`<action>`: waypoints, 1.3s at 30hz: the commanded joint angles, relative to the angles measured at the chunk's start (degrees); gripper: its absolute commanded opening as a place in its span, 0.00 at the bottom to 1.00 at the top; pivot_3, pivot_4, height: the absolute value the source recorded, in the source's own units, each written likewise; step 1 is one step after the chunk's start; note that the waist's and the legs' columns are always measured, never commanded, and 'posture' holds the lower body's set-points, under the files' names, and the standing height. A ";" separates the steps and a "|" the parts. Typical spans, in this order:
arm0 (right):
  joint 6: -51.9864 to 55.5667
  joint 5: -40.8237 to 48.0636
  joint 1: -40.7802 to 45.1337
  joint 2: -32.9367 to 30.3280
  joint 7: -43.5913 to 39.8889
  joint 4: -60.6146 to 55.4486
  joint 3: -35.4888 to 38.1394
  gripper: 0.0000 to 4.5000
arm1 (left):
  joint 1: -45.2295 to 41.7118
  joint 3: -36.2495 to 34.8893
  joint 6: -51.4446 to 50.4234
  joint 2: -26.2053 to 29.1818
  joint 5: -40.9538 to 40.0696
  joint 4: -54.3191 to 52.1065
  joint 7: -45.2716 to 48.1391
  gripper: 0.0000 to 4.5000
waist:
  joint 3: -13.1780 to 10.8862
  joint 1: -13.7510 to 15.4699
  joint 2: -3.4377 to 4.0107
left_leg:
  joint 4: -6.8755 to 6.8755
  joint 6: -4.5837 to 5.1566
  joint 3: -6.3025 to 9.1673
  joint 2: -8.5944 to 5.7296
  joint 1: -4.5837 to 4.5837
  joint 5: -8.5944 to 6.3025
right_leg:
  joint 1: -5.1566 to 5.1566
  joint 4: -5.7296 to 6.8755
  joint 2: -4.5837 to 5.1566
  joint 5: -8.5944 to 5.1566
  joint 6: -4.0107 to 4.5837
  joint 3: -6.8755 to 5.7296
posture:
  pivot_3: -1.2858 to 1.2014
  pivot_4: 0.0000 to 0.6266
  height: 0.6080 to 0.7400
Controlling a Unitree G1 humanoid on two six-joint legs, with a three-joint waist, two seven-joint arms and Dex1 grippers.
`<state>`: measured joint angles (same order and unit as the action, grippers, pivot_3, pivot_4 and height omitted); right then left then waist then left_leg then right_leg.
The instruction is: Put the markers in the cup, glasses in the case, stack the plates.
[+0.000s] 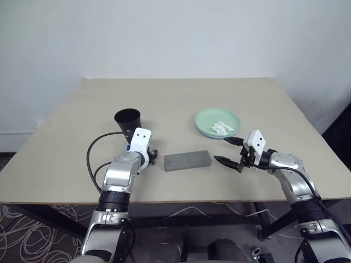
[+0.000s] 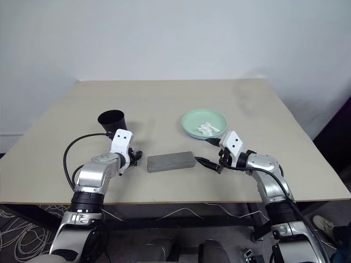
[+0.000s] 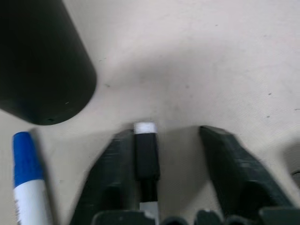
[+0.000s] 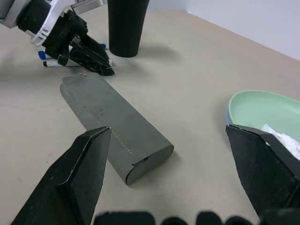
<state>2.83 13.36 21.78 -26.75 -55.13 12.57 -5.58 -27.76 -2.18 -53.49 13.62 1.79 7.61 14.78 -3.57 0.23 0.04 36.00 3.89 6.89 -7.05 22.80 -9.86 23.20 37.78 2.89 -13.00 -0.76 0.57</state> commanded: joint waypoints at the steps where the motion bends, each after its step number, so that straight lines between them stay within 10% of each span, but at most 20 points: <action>1: -1.45 0.21 0.96 -0.43 0.29 -1.00 1.53 0.95 | -2.01 -0.24 -0.63 0.67 0.12 -0.56 -1.52 0.22 | 0.00 -0.01 0.00 | -0.01 0.00 0.00 0.00 0.00 0.00 | 0.02 0.00 0.00 0.00 0.00 0.00 | 0.52 0.00 0.97; 4: -1.75 0.02 1.22 -0.31 0.40 -0.55 1.44 0.95 | -2.21 -0.12 -0.77 0.70 -0.27 -0.72 -1.87 0.03 | 0.00 0.08 0.00 | -0.04 0.00 0.00 0.00 0.02 0.00 | 0.06 -0.02 0.00 0.01 -0.02 -0.01 | 0.52 0.00 0.97; 19: -2.48 -0.83 3.23 0.45 0.73 1.29 0.83 0.95 | -8.77 2.24 40.03 5.25 -1.88 4.48 6.67 0.03 | -0.01 0.19 -0.01 | -0.06 0.00 -0.05 -0.01 0.14 0.00 | 0.14 -0.11 0.06 0.00 -0.01 -0.02 | 0.52 0.00 0.97; 28: -2.77 -1.27 4.19 0.78 0.77 1.90 0.98 0.95 | -23.67 -3.06 70.40 9.75 1.99 33.35 -5.28 0.03 | -0.02 0.17 -0.04 | -0.09 0.00 -0.06 -0.01 0.17 0.01 | 0.22 -0.11 0.02 0.02 -0.05 -0.02 | 0.52 0.00 0.97; 39: -2.07 -0.97 2.97 0.20 1.14 0.25 1.59 0.95 | -30.09 -1.59 83.13 9.90 4.31 55.63 -9.14 0.03 | -0.01 0.68 -0.09 | -0.02 0.02 -0.06 -0.09 0.18 0.00 | 0.19 -0.13 0.06 0.03 -0.09 -0.16 | 0.52 0.00 0.97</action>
<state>1.24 11.73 24.17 -26.00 -54.43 15.11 -5.56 -54.79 -4.20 27.27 23.47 5.62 63.21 6.22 -3.58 0.91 -0.05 35.98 3.91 6.83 -7.14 22.98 -9.86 23.39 37.66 2.95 -12.97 -0.85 0.39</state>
